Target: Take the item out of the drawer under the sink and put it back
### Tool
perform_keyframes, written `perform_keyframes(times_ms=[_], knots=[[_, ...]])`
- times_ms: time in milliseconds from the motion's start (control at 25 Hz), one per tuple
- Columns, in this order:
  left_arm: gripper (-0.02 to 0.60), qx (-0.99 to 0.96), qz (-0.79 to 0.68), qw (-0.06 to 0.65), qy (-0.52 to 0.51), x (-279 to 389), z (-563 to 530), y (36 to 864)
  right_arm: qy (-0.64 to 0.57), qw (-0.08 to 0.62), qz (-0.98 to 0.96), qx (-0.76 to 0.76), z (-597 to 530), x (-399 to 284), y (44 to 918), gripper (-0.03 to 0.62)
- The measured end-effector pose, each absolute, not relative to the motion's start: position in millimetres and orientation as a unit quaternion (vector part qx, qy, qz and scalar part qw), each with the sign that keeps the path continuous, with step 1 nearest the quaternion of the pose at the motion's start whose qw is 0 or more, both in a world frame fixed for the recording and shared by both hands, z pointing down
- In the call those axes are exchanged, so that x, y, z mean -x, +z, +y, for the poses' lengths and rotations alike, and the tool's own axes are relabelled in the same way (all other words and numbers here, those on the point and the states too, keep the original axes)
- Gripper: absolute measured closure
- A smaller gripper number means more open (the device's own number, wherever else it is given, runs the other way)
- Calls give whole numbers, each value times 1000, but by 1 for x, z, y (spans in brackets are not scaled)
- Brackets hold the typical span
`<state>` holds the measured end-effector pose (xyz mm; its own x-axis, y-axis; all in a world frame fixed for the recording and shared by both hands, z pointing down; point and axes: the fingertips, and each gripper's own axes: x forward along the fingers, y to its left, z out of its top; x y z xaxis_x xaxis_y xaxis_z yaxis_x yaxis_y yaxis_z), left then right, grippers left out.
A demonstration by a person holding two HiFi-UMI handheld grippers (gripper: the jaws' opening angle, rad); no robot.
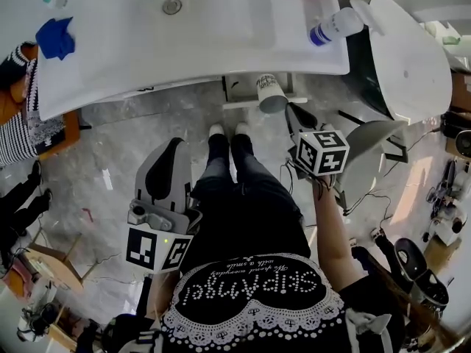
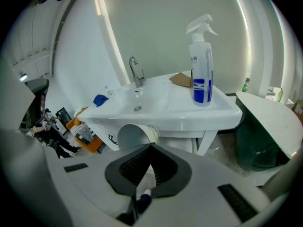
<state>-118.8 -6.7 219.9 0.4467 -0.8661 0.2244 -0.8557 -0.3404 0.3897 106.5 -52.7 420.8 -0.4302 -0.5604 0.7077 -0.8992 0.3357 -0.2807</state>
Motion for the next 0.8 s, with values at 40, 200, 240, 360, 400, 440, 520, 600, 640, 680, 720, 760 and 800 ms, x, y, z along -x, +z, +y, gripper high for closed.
perform_keyframes(times_ms=[40,200,240,360,400,440,520,600,640,680,720,760,800], knots=[[577,-820,-524,229,-12,119,-7,218,333,248,-778,-470,-52,-105,417,577],[577,-826,-518,222,-15,117,-6,213,325,230,-786,-473,-46,-100,398,577],[577,-827,-517,221,-15,116,-6,212,322,225,-787,-475,-46,-100,393,577],[578,-829,-514,218,-17,115,-7,210,312,209,-794,-478,-45,-98,376,577],[577,-830,-514,216,-18,115,-7,209,308,205,-796,-479,-45,-97,370,577],[577,-831,-513,215,-18,114,-7,208,305,201,-798,-480,-44,-97,365,577],[578,-831,-513,213,-19,113,-7,205,299,193,-801,-481,-43,-98,354,577],[578,-832,-513,210,-21,113,-7,202,295,183,-804,-483,-42,-97,343,577],[577,-832,-513,209,-21,113,-7,201,293,178,-805,-483,-42,-97,338,577],[577,-832,-513,208,-22,113,-8,200,291,174,-807,-484,-42,-96,333,577],[577,-833,-513,207,-22,113,-8,200,288,169,-808,-485,-42,-96,329,577],[577,-834,-512,206,-22,112,-9,199,286,164,-809,-486,-42,-96,325,577],[577,-835,-511,204,-23,112,-11,198,284,160,-810,-487,-43,-96,321,577]])
